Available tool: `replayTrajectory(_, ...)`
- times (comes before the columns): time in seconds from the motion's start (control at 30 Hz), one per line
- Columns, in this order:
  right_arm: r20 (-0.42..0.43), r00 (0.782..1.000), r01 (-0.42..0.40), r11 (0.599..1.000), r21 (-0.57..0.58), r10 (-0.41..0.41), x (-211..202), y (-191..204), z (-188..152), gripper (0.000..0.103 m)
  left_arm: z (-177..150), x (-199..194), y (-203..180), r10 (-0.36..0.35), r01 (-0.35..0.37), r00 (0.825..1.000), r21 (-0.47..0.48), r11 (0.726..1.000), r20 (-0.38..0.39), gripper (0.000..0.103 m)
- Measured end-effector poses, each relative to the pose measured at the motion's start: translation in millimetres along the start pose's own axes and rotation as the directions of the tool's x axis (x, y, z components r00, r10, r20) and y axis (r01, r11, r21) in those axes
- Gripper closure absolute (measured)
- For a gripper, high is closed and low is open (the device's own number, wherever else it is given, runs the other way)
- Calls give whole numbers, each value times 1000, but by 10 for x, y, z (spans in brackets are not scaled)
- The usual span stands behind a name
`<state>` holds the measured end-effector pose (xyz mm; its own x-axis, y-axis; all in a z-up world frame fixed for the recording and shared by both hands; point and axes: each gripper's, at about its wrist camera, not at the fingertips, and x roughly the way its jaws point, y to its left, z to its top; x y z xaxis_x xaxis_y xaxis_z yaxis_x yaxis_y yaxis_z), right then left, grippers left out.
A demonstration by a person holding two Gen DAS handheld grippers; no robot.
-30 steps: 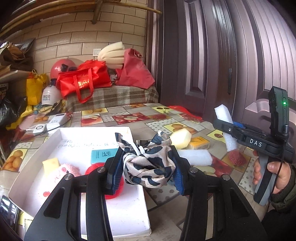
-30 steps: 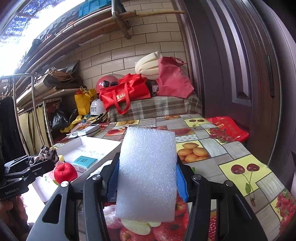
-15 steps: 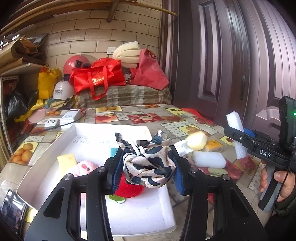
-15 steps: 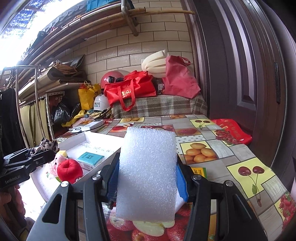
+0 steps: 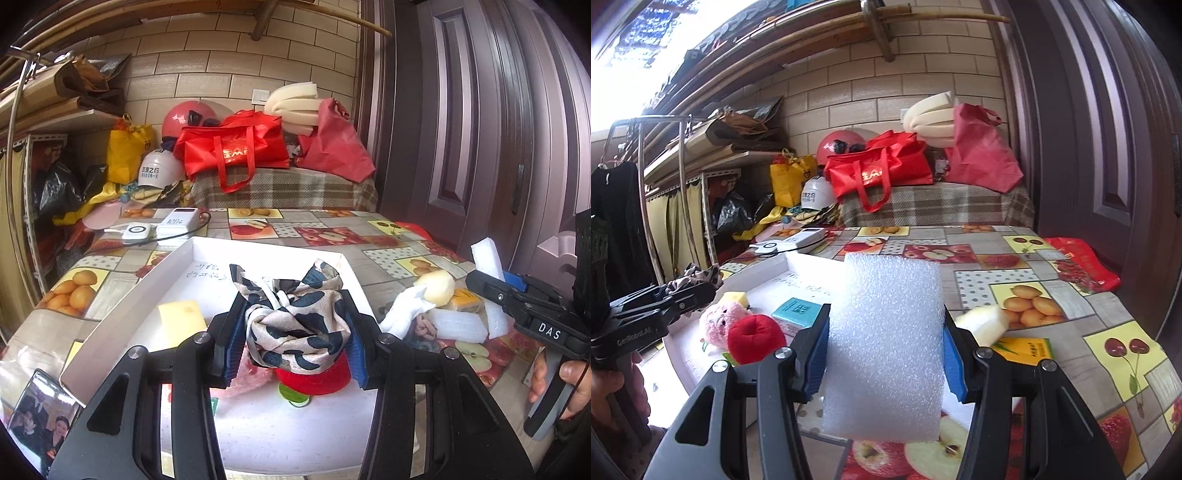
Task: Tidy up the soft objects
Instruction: 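Carry the scarf in the left gripper and foam sheet in the right over the tray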
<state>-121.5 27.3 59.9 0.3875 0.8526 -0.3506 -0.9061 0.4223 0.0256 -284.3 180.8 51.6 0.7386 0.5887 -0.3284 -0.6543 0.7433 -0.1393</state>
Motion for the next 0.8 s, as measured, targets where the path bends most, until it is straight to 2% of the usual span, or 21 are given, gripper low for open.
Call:
replayTrajectory(0.17, -12, 1000, -20, 1000, -2, 20, 78, 100, 8, 50, -5, 1, -49, 3, -3, 1000, 24, 1000, 2, 57)
replayTrajectory(0.33, -35, 999, -39, 999, 1, 39, 159, 157, 11, 50, -5, 9, -42, 3, -3, 1000, 8, 1000, -5, 57)
replayTrajectory(0.53, -55, 996, -72, 997, 10, 73, 296, 242, 14, 50, 2, 48, 1, 30, -30, 1000, 21, 999, -7, 57)
replayTrajectory(0.8, -57, 993, -105, 992, -71, 101, 466, 535, 29, 50, 21, 98, 226, 56, -57, 998, -20, 998, -11, 57)
